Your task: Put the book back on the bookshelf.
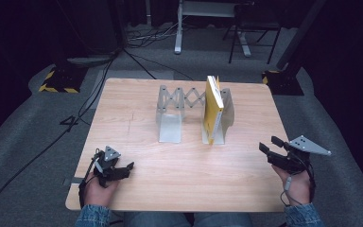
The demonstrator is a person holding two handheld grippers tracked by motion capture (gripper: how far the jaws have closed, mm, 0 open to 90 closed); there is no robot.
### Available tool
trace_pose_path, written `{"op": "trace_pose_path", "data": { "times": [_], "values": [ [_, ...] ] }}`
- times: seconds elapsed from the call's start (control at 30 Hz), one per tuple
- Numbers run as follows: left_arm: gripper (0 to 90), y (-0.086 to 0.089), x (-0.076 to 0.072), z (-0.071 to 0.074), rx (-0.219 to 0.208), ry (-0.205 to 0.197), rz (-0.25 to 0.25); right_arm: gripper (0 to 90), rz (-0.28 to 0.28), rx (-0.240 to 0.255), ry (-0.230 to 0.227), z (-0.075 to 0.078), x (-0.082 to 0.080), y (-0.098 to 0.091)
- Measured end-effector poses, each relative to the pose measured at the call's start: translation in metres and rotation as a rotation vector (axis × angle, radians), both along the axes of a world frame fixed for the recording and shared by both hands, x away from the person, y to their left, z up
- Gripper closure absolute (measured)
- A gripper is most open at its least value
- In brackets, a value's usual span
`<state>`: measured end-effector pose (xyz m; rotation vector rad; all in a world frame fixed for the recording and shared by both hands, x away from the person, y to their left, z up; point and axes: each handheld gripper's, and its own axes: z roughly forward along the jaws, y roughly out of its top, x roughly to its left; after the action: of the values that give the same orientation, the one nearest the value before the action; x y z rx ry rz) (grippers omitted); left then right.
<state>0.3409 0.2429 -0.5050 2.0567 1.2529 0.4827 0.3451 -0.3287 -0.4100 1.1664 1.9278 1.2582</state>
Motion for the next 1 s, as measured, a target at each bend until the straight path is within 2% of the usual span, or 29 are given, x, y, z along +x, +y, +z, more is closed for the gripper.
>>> {"op": "trace_pose_path", "data": {
  "times": [0.07,0.23,0.37,0.4,0.63,0.8,1.0],
  "values": [
    [25.4,0.004,-0.001,0.000,0.009,-0.002,-0.016,36.8,-0.015,-0.014,0.014,-0.006,-0.002,-0.009],
    [24.9,0.004,-0.001,0.000,0.005,-0.002,-0.010,35.1,-0.035,-0.018,0.046,-0.015,-0.003,-0.021],
    [24.3,0.005,-0.001,0.000,0.007,-0.001,-0.011,35.0,-0.073,-0.091,0.065,-0.031,-0.003,-0.030],
    [24.3,0.004,0.000,0.000,0.008,0.000,-0.010,35.0,-0.073,-0.091,0.065,-0.031,-0.003,-0.030],
    [23.2,0.004,0.000,0.000,0.011,0.001,0.002,34.7,-0.109,-0.100,0.123,-0.056,0.002,-0.038],
    [23.1,0.003,0.000,0.000,0.014,0.001,0.003,33.2,-0.114,-0.094,0.195,-0.076,0.008,-0.042],
    [22.2,0.002,0.000,0.000,0.012,0.004,0.011,27.2,-0.128,-0.111,0.219,-0.087,0.011,-0.046]
  ]
}}
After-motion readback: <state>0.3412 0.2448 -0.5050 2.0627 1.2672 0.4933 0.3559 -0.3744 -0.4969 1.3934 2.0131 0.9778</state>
